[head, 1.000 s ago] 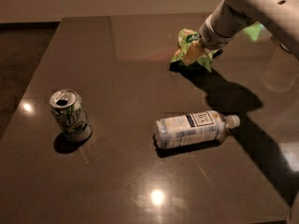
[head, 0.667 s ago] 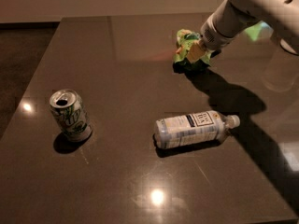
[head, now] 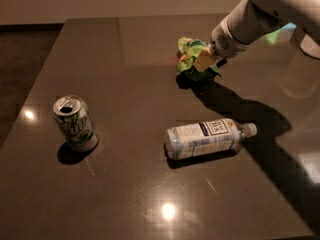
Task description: Move green rice chip bag near 7up can
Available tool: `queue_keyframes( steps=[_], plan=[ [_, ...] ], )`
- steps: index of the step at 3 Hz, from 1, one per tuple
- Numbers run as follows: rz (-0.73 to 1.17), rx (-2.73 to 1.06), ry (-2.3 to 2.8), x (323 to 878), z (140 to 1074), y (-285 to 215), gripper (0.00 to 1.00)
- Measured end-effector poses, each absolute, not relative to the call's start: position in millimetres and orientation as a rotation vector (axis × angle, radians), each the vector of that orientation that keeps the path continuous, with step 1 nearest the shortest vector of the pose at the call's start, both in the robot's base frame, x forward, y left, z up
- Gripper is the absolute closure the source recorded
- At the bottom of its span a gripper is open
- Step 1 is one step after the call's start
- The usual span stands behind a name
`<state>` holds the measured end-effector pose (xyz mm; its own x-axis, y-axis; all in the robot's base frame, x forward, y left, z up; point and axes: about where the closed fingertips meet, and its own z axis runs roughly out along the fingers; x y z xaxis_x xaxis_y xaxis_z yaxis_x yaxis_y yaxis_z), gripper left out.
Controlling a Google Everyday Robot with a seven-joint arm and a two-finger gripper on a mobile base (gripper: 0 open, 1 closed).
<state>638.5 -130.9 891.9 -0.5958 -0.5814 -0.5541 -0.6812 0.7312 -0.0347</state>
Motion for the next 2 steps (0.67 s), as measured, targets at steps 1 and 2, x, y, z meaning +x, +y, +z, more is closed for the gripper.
queue_keyframes(
  steps=[1, 2],
  plan=[
    [0.316, -1.072, 2.337, 607, 897, -106, 1.0],
    [0.38, -1.196, 2.277, 579, 900, -77, 1.0]
  ],
)
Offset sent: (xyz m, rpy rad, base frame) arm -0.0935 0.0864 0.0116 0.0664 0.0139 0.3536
